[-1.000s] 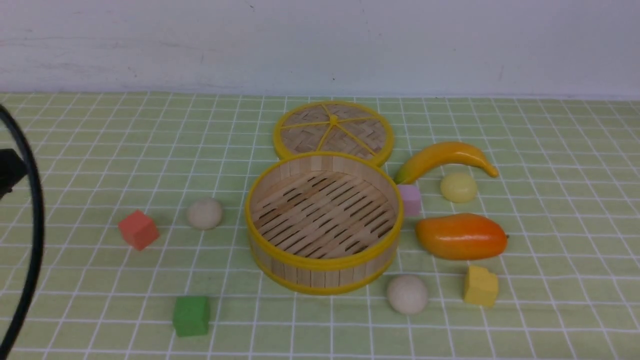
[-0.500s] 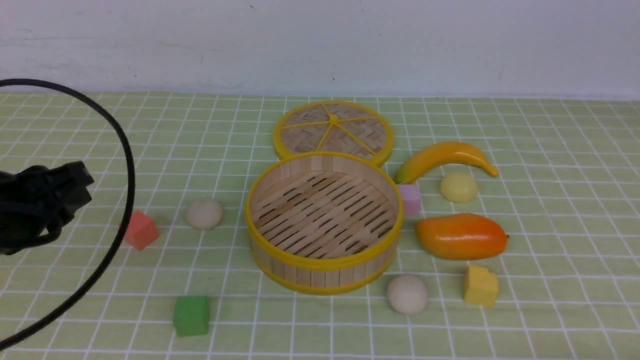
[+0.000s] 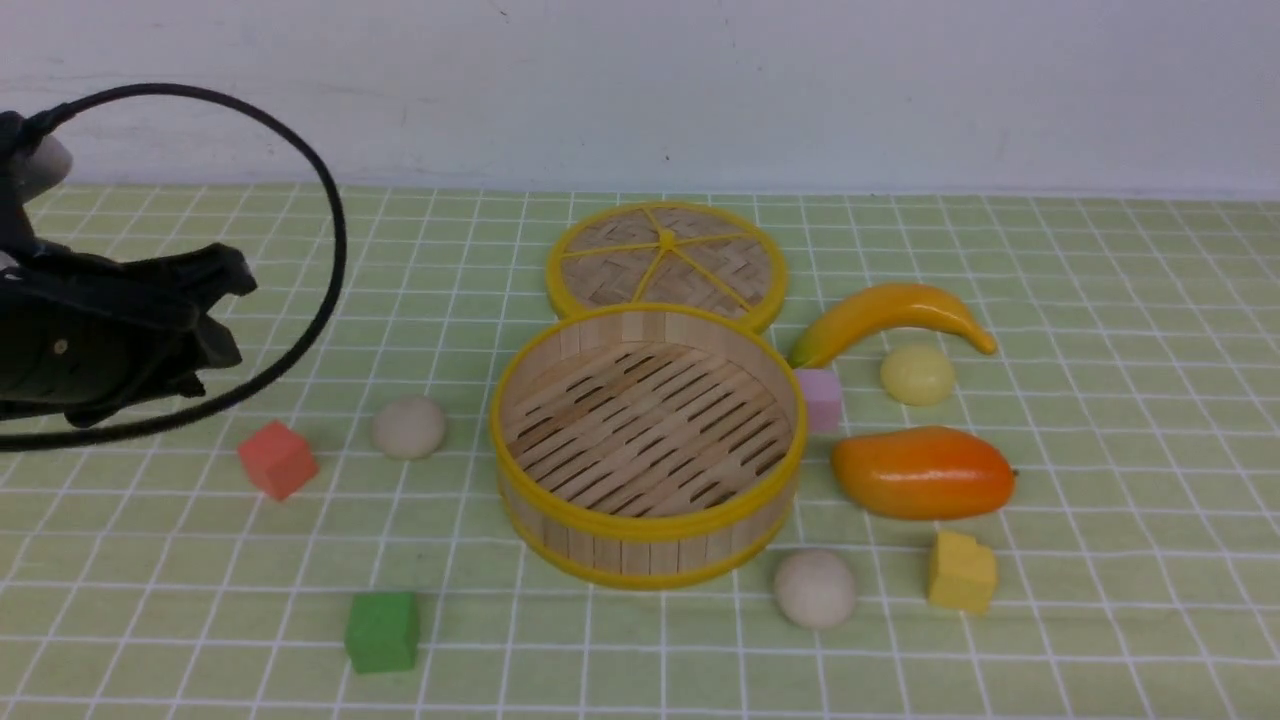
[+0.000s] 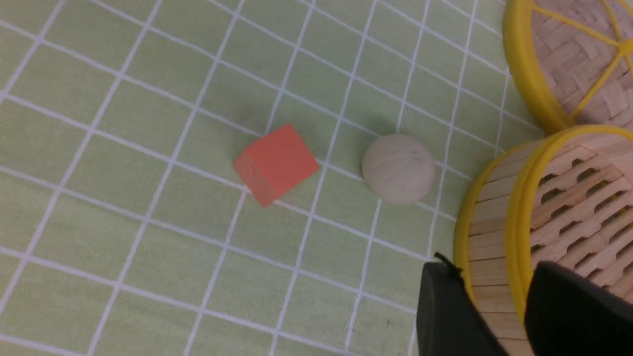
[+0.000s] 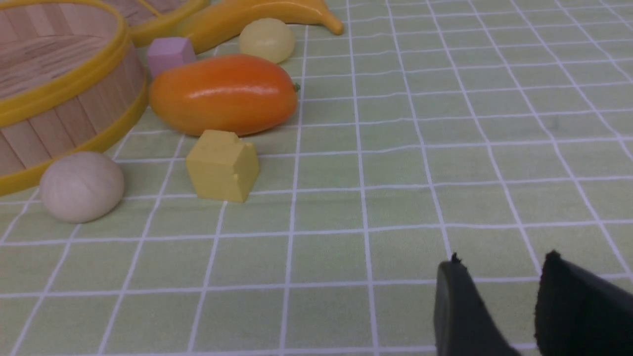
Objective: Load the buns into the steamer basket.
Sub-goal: Use the left arm to grab a steamed stuffed bun
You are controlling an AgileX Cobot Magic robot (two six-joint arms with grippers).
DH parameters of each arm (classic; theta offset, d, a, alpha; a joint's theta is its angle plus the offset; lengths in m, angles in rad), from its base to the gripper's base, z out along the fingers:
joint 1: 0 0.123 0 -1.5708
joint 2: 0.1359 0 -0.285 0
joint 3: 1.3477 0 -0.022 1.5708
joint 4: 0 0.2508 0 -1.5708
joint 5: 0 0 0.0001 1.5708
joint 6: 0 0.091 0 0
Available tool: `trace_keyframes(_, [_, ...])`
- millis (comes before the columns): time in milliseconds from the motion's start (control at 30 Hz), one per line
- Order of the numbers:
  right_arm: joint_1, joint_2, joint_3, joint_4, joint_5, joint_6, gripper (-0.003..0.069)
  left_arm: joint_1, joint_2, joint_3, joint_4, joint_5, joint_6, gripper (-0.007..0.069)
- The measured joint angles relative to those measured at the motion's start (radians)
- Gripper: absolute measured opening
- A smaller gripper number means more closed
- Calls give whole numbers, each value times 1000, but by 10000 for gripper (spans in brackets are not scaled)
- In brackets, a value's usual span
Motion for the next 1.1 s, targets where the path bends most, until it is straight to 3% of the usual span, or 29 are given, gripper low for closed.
trace_keyframes(467, [0, 0, 0, 0, 0, 0, 239, -14, 268, -292, 11, 238, 104, 238])
trace_keyframes(700, [0, 0, 0, 0, 0, 0, 239, -128, 424, -449, 155, 324, 79, 238])
trace_keyframes(900, [0, 0, 0, 0, 0, 0, 239, -179, 547, -527, 254, 301, 5, 238])
trace_keyframes(1100, [0, 0, 0, 0, 0, 0, 239, -179, 628, -550, 274, 214, -37, 238])
